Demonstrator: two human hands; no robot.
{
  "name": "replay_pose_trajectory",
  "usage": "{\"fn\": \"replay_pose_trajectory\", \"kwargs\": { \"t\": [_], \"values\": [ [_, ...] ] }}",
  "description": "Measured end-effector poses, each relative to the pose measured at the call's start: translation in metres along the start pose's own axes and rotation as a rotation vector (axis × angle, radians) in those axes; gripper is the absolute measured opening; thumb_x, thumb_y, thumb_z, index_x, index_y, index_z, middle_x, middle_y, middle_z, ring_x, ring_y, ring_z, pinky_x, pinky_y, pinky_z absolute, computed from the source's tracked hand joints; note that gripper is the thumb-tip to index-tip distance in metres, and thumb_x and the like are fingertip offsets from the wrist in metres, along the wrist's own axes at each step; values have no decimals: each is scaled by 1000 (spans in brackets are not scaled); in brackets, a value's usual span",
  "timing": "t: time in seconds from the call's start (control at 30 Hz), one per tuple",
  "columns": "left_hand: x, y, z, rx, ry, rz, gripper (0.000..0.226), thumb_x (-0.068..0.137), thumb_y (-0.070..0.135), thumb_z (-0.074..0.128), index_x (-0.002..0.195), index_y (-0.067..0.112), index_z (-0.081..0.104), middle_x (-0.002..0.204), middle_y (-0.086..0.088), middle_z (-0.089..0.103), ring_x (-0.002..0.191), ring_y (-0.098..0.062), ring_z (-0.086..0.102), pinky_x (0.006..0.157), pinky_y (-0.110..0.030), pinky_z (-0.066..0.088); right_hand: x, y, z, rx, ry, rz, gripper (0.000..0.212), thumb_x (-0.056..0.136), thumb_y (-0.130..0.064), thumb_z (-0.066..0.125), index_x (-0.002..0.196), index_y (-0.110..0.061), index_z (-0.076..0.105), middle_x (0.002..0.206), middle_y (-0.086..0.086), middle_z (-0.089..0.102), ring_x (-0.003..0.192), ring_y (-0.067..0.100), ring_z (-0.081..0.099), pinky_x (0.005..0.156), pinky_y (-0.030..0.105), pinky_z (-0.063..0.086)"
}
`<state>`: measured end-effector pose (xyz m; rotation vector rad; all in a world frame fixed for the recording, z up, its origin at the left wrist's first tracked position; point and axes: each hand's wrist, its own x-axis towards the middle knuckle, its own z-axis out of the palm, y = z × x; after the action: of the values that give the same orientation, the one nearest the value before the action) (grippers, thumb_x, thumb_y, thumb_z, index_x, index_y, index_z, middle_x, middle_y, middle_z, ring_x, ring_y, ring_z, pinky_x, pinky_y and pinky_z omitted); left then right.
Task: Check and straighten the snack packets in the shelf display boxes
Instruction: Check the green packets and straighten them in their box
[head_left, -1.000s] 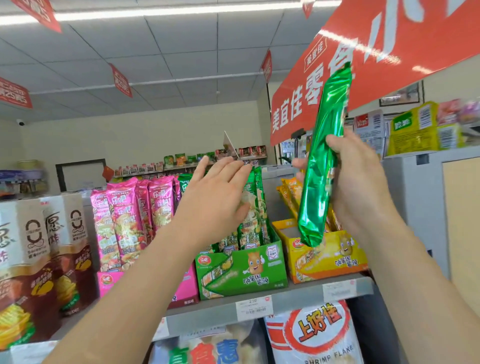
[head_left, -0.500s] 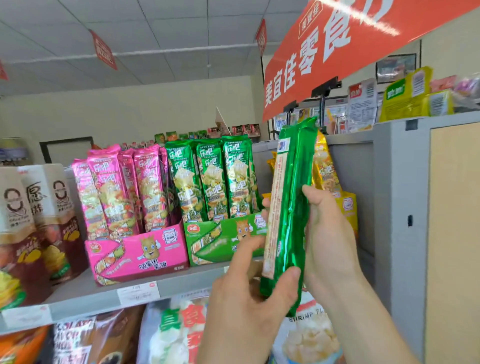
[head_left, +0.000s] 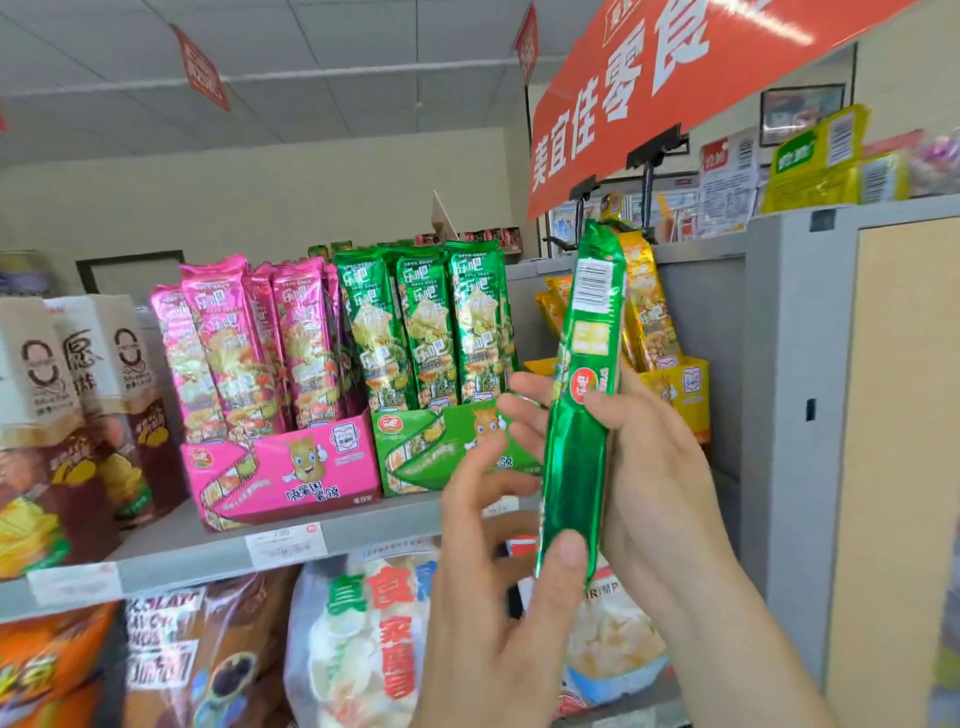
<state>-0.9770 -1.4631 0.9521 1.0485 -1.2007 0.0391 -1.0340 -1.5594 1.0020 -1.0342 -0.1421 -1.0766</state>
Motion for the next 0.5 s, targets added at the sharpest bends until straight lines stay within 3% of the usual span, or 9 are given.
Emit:
{"fn": "replay_pose_trajectory", "kwargs": {
  "t": [0.07, 0.17, 0.27, 0.33, 0.4, 0.5],
  "values": [
    [-2, 1, 0, -151, -6, -185, 55, 72, 61, 72, 122, 48, 55, 106, 6, 68, 85, -14, 68, 67, -22, 55, -1, 0, -1, 25, -19, -1, 38, 84, -12, 42, 118, -10, 58, 107, 22, 71, 102, 35, 69, 78, 32, 57],
    [-3, 1, -1, -267, 17, -315, 37, 74, 25, 70, 110, 27, 67, 89, -10, 74, 76, -27, 69, 68, -32, 59, -4, 3, -1, -144, -15, -39, 39, 82, -18, 42, 110, -29, 66, 110, 6, 73, 106, 22, 68, 84, 36, 57],
    [-4, 1, -1, -232, 109, -275, 37, 71, 11, 72, 107, 21, 69, 85, -3, 76, 70, -11, 69, 65, -19, 55, -11, 2, 5, -474, 51, -179, 29, 86, -30, 48, 101, -44, 68, 97, -19, 70, 89, -2, 64, 78, 25, 53],
    [-5, -2, -1, -102, 193, -226, 43, 72, 2, 80, 106, 25, 69, 83, 5, 75, 68, -1, 67, 61, -11, 50, -16, 2, 11, -630, 66, -236, 30, 88, -40, 54, 118, -41, 60, 107, -7, 66, 98, 5, 62, 88, 34, 52],
    [-8, -6, -4, 79, 260, -144, 47, 67, 13, 82, 105, 36, 68, 87, 14, 74, 75, 2, 68, 66, -15, 52, -21, 7, 13, -721, 67, -252, 48, 87, -43, 60, 133, -37, 48, 119, -1, 63, 112, 16, 60, 96, 47, 48],
    [-11, -6, -8, 305, 235, -50, 51, 60, 35, 75, 108, 46, 61, 99, 22, 69, 90, -1, 66, 76, -20, 52, -27, 13, 15, -676, 60, -249, 56, 88, -31, 60, 140, -31, 41, 120, -5, 67, 112, 17, 63, 96, 49, 49]
  ]
}}
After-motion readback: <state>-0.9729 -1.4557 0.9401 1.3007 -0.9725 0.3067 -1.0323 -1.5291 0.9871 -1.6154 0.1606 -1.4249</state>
